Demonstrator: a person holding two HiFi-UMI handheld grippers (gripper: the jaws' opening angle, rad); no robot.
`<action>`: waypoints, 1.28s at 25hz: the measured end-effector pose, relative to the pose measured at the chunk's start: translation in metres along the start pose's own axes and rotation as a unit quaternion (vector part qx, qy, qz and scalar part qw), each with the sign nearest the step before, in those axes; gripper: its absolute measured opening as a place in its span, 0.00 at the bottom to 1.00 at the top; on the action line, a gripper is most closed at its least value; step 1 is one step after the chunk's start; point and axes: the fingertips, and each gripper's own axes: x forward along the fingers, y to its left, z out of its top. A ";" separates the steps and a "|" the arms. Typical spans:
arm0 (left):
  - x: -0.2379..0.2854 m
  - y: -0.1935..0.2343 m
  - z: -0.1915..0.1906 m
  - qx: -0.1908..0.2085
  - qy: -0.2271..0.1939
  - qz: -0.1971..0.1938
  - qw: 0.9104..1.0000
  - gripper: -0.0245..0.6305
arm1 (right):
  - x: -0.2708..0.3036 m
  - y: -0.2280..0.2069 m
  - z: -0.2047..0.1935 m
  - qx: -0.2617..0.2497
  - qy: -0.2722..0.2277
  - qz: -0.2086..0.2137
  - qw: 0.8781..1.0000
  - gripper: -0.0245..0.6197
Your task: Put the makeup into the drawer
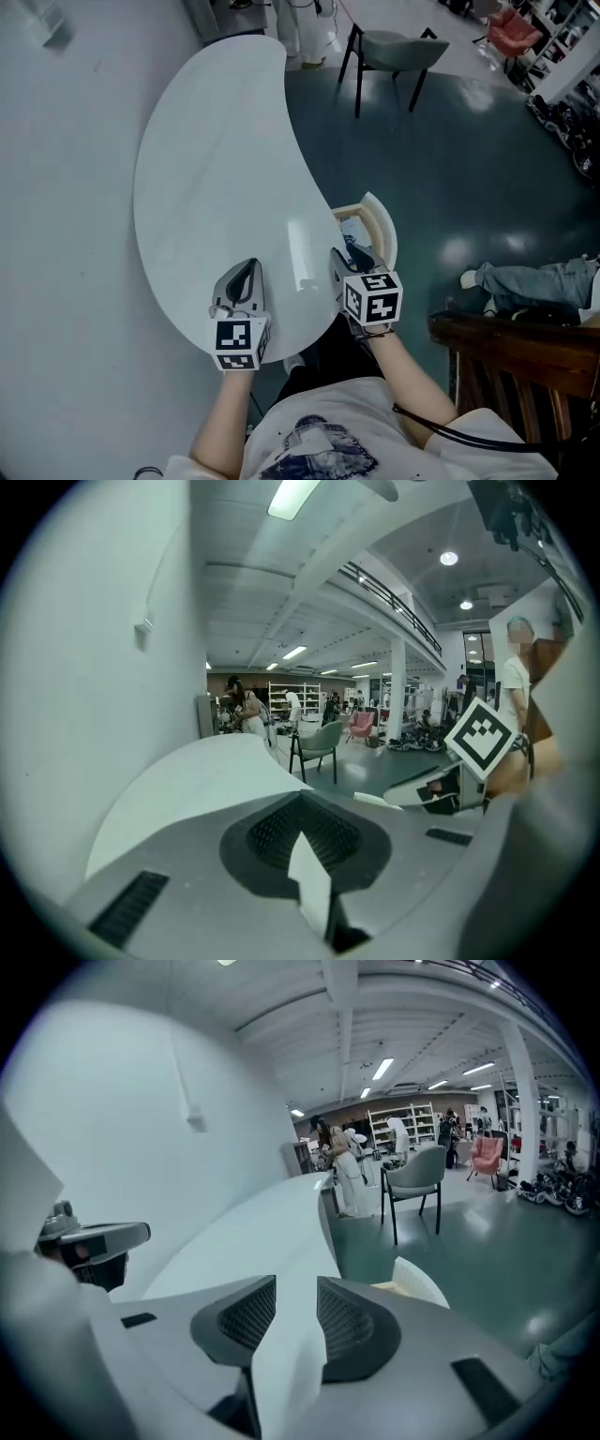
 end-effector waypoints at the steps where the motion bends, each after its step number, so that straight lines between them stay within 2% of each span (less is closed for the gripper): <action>1: -0.015 0.003 0.003 -0.001 -0.005 0.004 1.000 0.11 | -0.011 0.014 0.004 -0.005 -0.007 0.004 1.000 0.27; 8: -0.112 0.024 0.025 -0.003 -0.055 0.028 0.998 0.11 | -0.076 0.113 0.027 -0.050 -0.057 0.041 0.996 0.23; 18: -0.218 0.047 0.028 -0.004 -0.101 0.036 0.994 0.11 | -0.146 0.222 0.022 -0.083 -0.110 0.063 0.988 0.10; 24: -0.258 0.046 0.039 0.000 -0.123 0.034 0.992 0.11 | -0.180 0.262 0.027 -0.102 -0.140 0.071 0.982 0.07; 32: -0.282 0.045 0.047 0.003 -0.140 0.033 0.990 0.11 | -0.199 0.280 0.033 -0.122 -0.157 0.066 0.978 0.07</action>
